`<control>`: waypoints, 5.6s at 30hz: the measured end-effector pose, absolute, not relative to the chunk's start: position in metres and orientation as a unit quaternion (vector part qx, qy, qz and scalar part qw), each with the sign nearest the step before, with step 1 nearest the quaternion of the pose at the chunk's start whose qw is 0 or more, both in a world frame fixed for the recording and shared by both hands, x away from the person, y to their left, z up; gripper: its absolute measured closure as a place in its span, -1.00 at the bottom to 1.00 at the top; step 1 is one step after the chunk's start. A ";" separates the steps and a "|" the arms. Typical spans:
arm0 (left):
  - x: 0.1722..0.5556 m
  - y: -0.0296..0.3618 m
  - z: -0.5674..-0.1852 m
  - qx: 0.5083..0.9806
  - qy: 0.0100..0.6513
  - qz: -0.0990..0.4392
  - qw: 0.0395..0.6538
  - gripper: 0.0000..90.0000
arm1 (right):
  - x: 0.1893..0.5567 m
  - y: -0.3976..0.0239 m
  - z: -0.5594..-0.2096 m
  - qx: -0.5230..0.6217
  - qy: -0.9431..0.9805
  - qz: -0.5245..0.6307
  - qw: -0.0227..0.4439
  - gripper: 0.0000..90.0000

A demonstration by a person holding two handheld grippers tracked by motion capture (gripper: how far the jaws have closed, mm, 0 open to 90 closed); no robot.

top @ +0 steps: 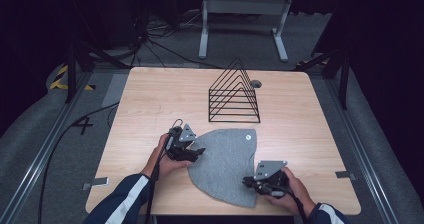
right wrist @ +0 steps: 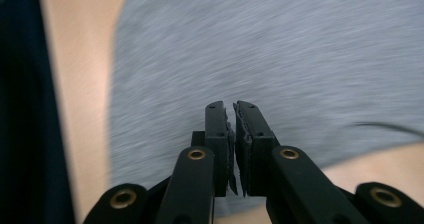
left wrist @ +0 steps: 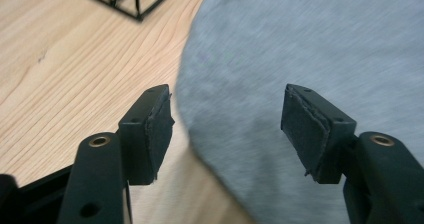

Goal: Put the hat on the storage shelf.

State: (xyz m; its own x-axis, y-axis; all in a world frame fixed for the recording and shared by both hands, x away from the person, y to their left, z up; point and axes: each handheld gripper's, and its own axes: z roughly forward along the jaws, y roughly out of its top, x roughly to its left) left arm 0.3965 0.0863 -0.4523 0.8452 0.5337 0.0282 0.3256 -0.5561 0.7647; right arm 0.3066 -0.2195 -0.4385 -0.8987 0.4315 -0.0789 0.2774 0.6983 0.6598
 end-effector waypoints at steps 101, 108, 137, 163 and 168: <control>0.426 0.082 -0.458 0.897 0.243 0.063 0.363 0.88 | 0.420 -0.233 -0.447 0.315 0.878 0.350 0.082 0.91; 0.413 0.086 -0.423 0.879 0.224 0.084 0.412 0.89 | 0.402 -0.242 -0.414 0.292 0.868 0.384 0.118 0.91; 0.419 0.054 -0.275 0.852 0.127 0.183 0.474 0.91 | 0.382 -0.272 -0.273 0.258 0.811 0.452 0.266 0.92; 0.475 0.045 -0.186 0.814 0.150 0.230 0.512 0.91 | 0.440 -0.274 -0.184 0.275 0.775 0.463 0.329 0.92; 0.489 0.043 -0.181 0.811 0.162 0.232 0.511 0.91 | 0.453 -0.270 -0.179 0.276 0.769 0.467 0.338 0.92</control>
State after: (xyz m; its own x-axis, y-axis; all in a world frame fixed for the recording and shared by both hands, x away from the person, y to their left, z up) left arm 0.4886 0.0429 -0.1813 0.8398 0.4999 0.2116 0.0248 -0.4247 0.9050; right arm 0.4530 -0.2699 -0.1786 -0.6196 0.7401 -0.2614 0.1095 0.4112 0.9049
